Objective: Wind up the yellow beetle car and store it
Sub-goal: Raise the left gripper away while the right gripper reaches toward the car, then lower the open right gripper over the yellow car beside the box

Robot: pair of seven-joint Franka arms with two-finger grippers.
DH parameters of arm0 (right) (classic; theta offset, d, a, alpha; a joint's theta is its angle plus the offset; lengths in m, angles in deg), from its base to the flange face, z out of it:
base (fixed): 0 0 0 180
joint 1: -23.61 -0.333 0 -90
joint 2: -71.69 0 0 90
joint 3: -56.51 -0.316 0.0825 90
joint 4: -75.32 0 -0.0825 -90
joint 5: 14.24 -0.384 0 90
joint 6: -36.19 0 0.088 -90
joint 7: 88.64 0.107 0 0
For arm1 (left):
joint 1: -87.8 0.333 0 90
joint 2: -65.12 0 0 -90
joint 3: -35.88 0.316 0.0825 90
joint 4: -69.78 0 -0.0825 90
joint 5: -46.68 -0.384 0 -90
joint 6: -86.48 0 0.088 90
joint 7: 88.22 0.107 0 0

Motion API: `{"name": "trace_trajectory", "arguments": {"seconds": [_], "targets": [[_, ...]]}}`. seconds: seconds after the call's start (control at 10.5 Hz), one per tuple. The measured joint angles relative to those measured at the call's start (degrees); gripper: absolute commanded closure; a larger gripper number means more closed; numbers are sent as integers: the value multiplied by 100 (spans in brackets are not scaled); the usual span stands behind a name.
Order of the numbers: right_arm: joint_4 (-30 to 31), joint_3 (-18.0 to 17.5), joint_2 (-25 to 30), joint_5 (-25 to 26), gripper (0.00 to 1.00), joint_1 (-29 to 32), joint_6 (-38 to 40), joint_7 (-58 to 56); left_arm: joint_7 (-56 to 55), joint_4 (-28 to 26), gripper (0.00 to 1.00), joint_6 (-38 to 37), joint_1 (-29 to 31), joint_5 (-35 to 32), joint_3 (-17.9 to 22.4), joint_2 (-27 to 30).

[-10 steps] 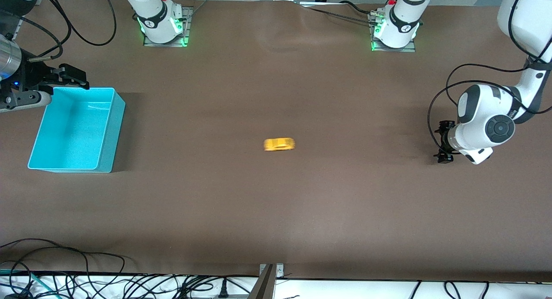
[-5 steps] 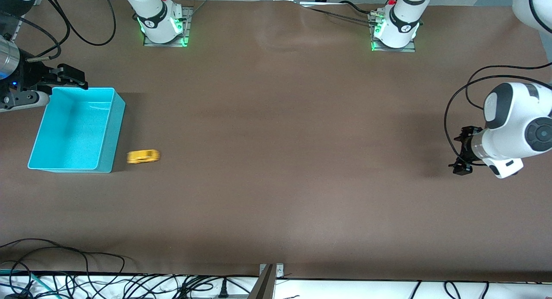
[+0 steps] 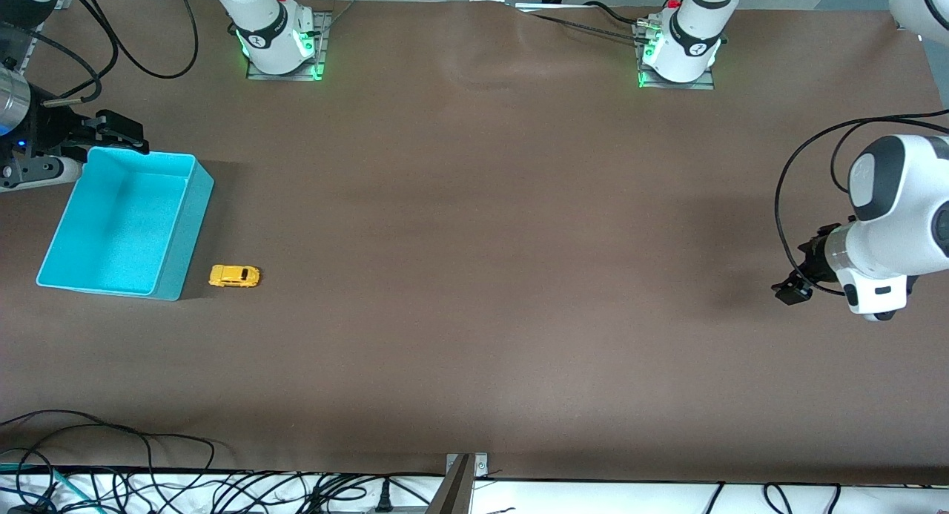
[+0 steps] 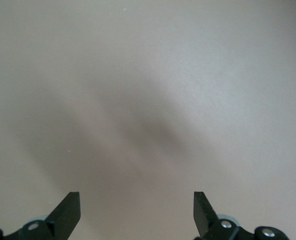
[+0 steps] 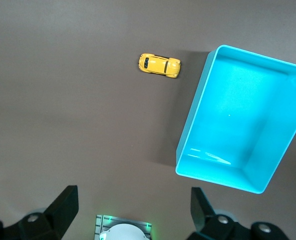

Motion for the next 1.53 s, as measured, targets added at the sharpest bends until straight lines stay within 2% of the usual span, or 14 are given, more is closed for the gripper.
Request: {"name": "trace_trajectory", "arguments": {"seconds": [0.19, 0.57, 0.86, 1.15, 1.34, 1.53], "targets": [[-1, -54, -7, -19, 0, -28, -5, -10, 610, 552, 0, -540, 8, 319, 0, 6], [2, -179, -361, -21, 0, -77, -439, -112, 2061, 1553, 0, -2007, -7, 364, -46, 81], [12, -178, -931, -277, 0, -76, -1062, -624, 4154, 1805, 0, -2152, -267, 369, -62, 141], [243, -260, -1347, -357, 0, 86, -1759, -2295, 4925, 1805, 0, -2152, -546, 271, -61, 135], [641, -681, -1473, -347, 0, 503, -2418, -3600, 4953, 1808, 0, -2152, -566, 261, -56, 137], [804, -899, -1736, -120, 0, 685, -2947, -4636, 4970, 1811, 0, -2152, -564, 261, -19, 137]]}}
